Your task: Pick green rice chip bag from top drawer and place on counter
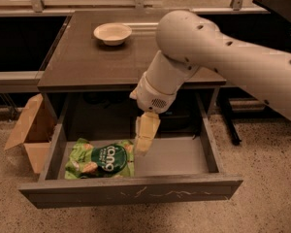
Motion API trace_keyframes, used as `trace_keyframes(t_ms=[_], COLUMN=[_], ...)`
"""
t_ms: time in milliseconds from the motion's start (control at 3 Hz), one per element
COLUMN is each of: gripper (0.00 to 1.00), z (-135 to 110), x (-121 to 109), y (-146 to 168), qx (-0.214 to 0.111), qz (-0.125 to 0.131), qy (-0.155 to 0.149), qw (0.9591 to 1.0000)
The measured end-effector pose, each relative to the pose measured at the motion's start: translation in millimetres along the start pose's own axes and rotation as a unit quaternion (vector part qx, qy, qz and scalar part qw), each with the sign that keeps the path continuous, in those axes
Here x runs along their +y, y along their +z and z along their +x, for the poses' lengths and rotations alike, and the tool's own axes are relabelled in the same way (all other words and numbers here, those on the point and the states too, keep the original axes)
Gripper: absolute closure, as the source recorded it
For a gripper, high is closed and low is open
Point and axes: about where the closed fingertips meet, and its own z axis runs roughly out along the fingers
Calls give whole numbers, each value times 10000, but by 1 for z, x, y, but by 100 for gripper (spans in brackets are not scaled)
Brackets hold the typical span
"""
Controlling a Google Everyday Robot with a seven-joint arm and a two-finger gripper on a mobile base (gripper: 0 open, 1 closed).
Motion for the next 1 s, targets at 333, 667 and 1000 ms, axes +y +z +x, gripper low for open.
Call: trace_keyframes(t_ms=[333, 667, 1000], gripper=[0, 0, 0], z=[-13, -25, -31], x=[-5, -19, -29], y=[39, 85, 111], qx=[-97, -325, -446], qz=[-111, -191, -237], qy=[-34, 23, 59], qw=[9999, 9993, 9987])
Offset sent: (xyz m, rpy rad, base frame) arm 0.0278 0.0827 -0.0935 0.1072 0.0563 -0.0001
